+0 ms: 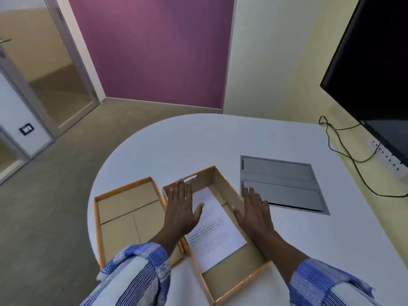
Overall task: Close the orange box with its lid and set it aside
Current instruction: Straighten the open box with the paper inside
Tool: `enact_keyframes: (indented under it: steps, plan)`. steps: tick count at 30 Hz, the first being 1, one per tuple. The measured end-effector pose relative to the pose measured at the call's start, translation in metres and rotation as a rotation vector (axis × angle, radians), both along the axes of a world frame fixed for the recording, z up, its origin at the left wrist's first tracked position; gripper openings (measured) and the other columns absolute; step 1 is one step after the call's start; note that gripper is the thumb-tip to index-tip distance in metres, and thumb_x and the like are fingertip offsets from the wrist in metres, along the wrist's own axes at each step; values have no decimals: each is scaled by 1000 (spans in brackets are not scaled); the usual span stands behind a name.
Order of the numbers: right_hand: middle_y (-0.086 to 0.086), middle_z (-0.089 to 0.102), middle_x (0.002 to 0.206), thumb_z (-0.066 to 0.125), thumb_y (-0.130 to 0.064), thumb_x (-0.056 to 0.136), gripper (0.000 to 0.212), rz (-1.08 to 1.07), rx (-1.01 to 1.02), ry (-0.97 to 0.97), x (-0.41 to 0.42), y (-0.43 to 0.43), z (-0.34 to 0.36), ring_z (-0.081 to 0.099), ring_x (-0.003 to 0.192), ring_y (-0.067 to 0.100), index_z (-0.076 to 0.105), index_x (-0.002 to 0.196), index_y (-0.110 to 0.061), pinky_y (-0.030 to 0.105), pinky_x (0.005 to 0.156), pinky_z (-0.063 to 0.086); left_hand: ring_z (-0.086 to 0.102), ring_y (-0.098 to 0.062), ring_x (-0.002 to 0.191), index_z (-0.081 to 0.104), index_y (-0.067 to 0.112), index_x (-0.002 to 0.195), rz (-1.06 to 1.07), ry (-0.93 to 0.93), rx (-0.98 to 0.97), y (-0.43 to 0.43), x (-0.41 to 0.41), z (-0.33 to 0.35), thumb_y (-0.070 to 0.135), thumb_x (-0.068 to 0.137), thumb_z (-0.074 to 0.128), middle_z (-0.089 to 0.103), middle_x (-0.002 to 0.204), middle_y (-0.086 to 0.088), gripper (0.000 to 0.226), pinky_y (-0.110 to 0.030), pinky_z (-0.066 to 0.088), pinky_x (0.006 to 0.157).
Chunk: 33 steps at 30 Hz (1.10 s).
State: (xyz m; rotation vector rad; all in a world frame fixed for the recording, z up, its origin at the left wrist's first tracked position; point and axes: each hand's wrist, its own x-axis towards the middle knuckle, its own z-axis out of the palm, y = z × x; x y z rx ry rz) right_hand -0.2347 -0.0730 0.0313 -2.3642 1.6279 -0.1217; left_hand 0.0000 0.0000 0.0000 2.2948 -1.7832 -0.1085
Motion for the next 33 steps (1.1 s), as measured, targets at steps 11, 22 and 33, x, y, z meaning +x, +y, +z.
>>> enact_keyframes:
  steps: [11,22,33]
  plan:
    - [11,40,155,54,-45,97,82,-157,242,7,-22,11,-25,54,130,32,8,159,-18,43,100,47,3,-40,154,-7,11,159,480,417,17,32,-12,-23,42,92,59,-2,167,-25,99,-49,8,124]
    - [11,64,131,43,-11,99,56,-228,199,-12,-39,8,-35,62,114,31,32,153,-20,34,85,46,60,-34,98,23,16,155,723,888,55,29,-25,-38,10,92,47,54,141,-20,67,-47,57,89]
    - [12,69,124,51,-31,98,46,-265,292,-206,-58,-5,-23,65,108,33,51,142,-18,38,89,53,60,-36,117,34,25,154,568,851,14,12,-23,-25,10,94,40,56,144,-14,63,-34,47,82]
